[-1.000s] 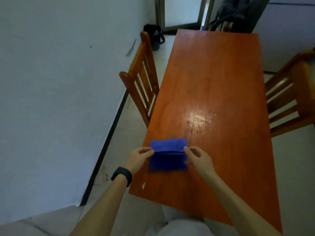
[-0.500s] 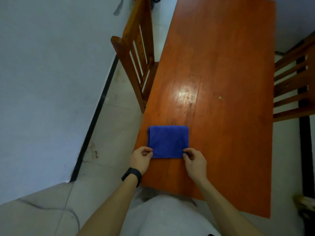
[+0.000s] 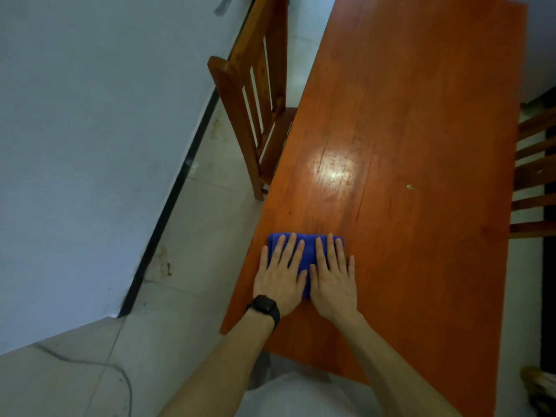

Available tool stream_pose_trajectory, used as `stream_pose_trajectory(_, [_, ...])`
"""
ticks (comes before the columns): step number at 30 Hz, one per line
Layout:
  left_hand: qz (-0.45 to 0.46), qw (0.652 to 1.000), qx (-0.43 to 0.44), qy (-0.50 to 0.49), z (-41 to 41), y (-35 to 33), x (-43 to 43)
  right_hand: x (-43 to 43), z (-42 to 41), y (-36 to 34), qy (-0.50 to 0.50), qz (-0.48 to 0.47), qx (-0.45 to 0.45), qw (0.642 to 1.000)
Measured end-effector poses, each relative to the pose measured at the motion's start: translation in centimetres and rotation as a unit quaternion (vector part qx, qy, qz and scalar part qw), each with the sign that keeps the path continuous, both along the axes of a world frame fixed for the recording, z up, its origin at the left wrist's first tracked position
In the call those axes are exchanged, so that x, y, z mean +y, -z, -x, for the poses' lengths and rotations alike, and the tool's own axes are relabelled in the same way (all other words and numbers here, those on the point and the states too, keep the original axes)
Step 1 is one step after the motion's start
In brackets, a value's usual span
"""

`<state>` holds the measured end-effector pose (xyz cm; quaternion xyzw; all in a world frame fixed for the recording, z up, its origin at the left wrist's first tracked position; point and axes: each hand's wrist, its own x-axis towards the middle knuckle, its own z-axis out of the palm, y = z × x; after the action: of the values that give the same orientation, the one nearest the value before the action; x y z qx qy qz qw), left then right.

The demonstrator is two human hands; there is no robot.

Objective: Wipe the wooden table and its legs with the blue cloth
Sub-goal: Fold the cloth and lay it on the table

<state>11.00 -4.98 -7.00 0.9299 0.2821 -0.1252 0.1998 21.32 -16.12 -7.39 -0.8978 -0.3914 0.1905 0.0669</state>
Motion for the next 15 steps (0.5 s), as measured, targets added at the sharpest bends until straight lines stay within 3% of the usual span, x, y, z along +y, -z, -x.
stream_pose_trajectory(4, [-0.026, 0.999, 0.026, 0.039, 1.6, 2.9, 1.7, 0.0, 0.2, 1.2, 0.041, 0.034, 0.001, 0.999])
stream_pose_trajectory(8, [-0.013, 0.997, 0.054, -0.053, 1.7, 1.6, 1.7, 0.4, 1.1, 0.2, 0.163, 0.064, 0.036, 0.984])
stream_pose_trajectory(12, [0.021, 0.995, 0.085, -0.048, 3.4, -0.3, 2.8, -0.7, 1.4, -1.7, 0.217, 0.008, 0.026, 0.976])
stream_pose_trajectory(15, [0.044, 0.994, 0.096, -0.035, 4.3, -1.6, 3.1, -1.2, 2.9, -2.2, 0.257, -0.052, 0.127, 0.957])
